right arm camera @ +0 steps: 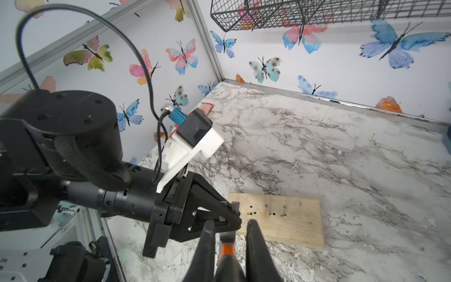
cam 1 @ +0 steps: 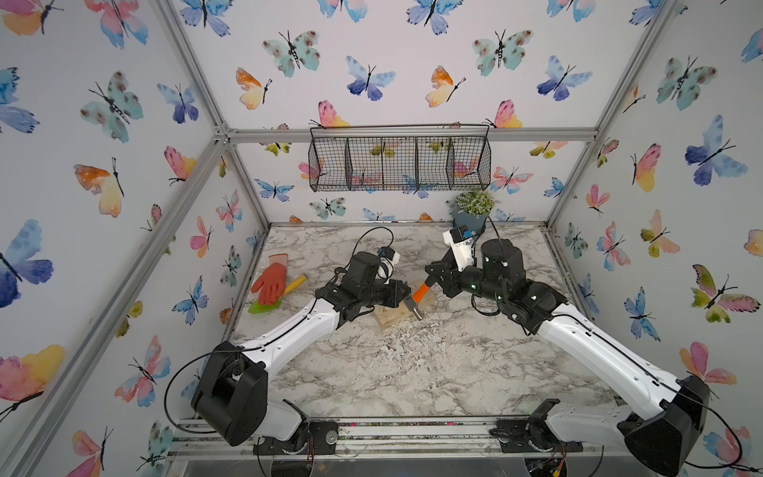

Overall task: Use a claw hammer to pull out a nail
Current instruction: Adjust the hammer, then adjust the mounting plate at the center of the board.

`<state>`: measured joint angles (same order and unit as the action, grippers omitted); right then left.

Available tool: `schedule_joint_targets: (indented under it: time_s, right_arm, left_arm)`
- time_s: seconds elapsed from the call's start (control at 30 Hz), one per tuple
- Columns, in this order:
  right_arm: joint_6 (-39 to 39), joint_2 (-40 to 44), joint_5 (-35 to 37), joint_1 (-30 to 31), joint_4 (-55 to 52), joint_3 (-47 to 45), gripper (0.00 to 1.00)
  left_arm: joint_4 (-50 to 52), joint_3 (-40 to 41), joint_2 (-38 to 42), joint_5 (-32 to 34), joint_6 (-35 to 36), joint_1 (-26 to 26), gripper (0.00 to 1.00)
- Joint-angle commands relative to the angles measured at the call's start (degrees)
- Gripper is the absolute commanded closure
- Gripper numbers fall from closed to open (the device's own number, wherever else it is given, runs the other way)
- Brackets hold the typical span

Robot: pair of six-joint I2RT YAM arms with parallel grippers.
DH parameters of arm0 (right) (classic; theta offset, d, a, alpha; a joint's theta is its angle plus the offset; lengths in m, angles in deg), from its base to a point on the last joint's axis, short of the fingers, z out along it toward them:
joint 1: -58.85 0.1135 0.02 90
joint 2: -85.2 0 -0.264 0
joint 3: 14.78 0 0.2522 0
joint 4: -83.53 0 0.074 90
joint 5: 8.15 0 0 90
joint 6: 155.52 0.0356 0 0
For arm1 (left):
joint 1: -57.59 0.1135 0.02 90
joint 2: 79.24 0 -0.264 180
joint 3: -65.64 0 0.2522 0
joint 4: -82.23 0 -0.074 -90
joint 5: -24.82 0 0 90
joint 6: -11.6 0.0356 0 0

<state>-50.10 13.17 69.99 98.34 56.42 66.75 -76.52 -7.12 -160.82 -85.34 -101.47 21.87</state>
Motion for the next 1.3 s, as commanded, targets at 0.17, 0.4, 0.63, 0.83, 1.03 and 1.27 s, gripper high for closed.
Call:
schedule_joint_targets:
  time_s: [0.17,0.4,0.63,0.83,1.03,1.27]
  right_arm:
    - [-2.5,-0.7,2.7,0.1,-2.2,1.6,0.97]
    - [-5.0,-0.8,11.5,0.1,-4.6,2.9,0.97]
    - [-6.6,-5.4,12.9,0.1,-6.7,5.6,0.97]
    - [-7.1,-6.8,13.3,-0.4,-5.1,5.9,0.97]
    - [-6.2,-5.4,14.3,-1.2,-4.4,4.0,0.97]
    - [-5.7,-4.4,14.6,-1.7,-3.3,2.4,0.97]
  left_arm:
    - [-2.0,-2.2,1.2,2.6,1.0,-0.5,0.70]
    - [-1.1,0.5,2.6,6.4,-1.6,1.8,0.33]
    - [0.7,4.9,2.2,8.2,-7.0,1.2,0.42]
    - [-0.1,6.5,-2.4,10.9,-9.9,-3.0,0.48]
    - [-2.8,8.3,-6.9,6.1,-10.6,-3.9,0.58]
    - [-1.5,8.6,-10.7,7.9,-8.7,-4.2,0.59]
